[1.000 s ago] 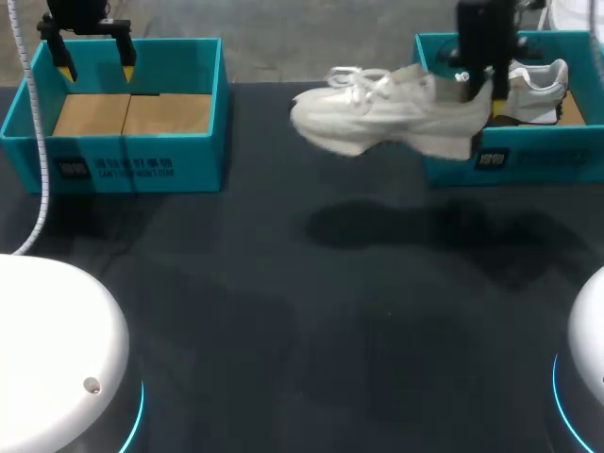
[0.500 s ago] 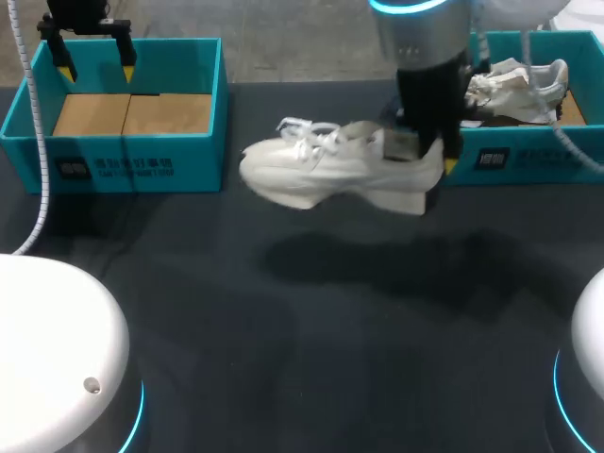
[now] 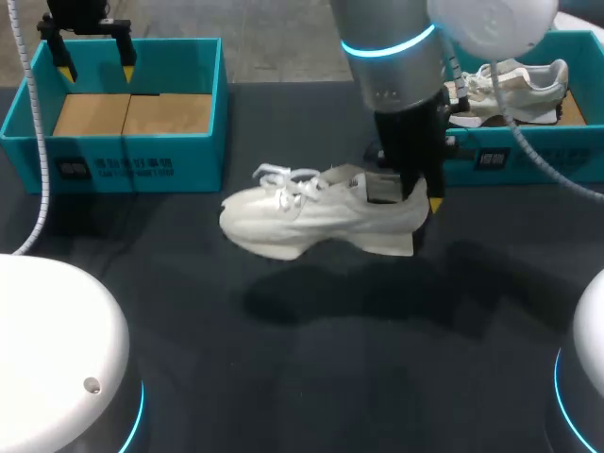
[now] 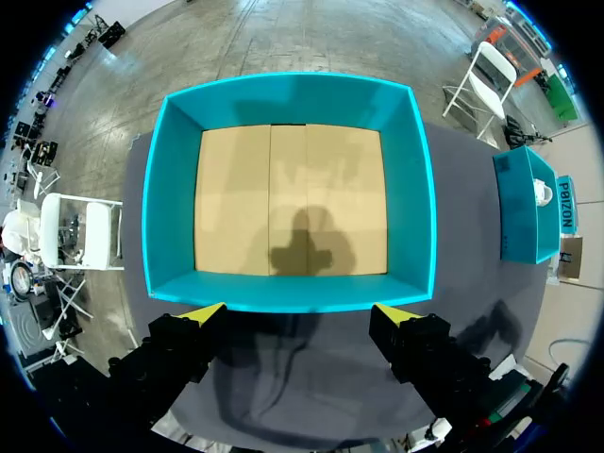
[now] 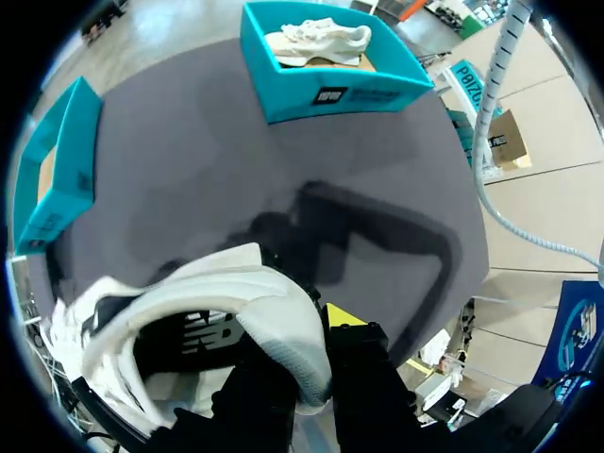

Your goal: Take the shoe out of the shoebox, open the shoe tongue, remove and reinsert the insole, then place the shoe into the shoebox

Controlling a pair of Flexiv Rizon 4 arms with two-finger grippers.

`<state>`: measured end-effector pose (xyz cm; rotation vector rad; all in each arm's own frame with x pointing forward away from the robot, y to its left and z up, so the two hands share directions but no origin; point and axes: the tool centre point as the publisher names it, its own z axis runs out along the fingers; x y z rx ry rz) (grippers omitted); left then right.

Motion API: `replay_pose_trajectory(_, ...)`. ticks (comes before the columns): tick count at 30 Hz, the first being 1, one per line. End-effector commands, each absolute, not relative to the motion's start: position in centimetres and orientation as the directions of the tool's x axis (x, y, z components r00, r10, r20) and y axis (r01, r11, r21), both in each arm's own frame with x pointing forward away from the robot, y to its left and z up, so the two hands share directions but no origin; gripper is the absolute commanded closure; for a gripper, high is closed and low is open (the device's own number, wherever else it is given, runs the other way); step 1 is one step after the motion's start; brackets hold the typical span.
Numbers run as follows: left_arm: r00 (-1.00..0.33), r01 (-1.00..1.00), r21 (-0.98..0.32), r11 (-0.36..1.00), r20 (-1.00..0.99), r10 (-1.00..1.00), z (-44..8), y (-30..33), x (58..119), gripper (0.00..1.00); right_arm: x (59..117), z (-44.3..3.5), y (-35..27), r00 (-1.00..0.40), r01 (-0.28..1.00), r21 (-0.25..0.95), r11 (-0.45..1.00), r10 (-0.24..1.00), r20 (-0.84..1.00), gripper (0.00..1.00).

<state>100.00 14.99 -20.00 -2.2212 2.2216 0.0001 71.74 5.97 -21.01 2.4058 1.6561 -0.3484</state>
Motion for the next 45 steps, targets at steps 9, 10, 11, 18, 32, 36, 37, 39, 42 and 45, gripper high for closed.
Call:
replay_pose_trajectory(9,0.0,-1.0,0.0,0.0,0.0,-1.0,-20.0,15.0,100.0,0.0,71.4,-21.3,7.3,0.409,0.909,0.059,-0.413,0.853,-0.324,1.0)
replay_pose_trajectory(10,0.0,-1.0,0.0,0.0,0.0,-1.0,-20.0,15.0,100.0,0.0,71.4,-21.3,7.3,0.409,0.909,0.059,-0.413,0.853,-0.324,1.0)
replay_pose_trajectory(11,0.0,-1.0,0.0,0.0,0.0,-1.0,-20.0,15.0,100.0,0.0,71.4,-21.3,7.3,0.409,0.909,0.059,-0.413,0.853,-0.324,1.0)
replay_pose_trajectory(18,0.0,-1.0,0.0,0.0,0.0,-1.0,-20.0,15.0,100.0,0.0,71.4,-21.3,7.3,0.409,0.909,0.059,-0.413,0.853,-0.324,1.0)
replay_pose_trajectory(32,0.0,-1.0,0.0,0.0,0.0,-1.0,-20.0,15.0,100.0,0.0,71.3,-22.2,8.0,0.406,0.909,0.052,-0.413,0.852,-0.33,1.0)
replay_pose_trajectory(36,0.0,-1.0,0.0,0.0,0.0,-1.0,-20.0,15.0,100.0,0.0,71.6,-23.2,8.4,0.414,0.907,0.075,-0.414,0.849,-0.328,1.0)
replay_pose_trajectory(37,0.0,-1.0,0.0,0.0,0.0,-1.0,-20.0,15.0,100.0,0.0,71.6,-23.5,8.4,0.416,0.907,0.077,-0.414,0.849,-0.326,1.0)
replay_pose_trajectory(39,0.0,-1.0,0.0,0.0,0.0,-1.0,-20.0,15.0,100.0,0.0,71.8,-24.6,8.8,0.414,0.909,0.086,-0.409,0.853,-0.317,1.0)
replay_pose_trajectory(42,0.0,-1.0,0.0,0.0,0.0,-1.0,-20.0,15.0,100.0,0.0,72.1,-26.5,9.0,0.408,0.912,0.092,-0.4,0.856,-0.317,1.0)
replay_pose_trajectory(45,0.0,-1.0,0.0,0.0,0.0,-1.0,-20.0,15.0,100.0,0.0,72.3,-28.8,9.1,0.399,0.915,0.066,-0.398,0.867,-0.3,1.0)
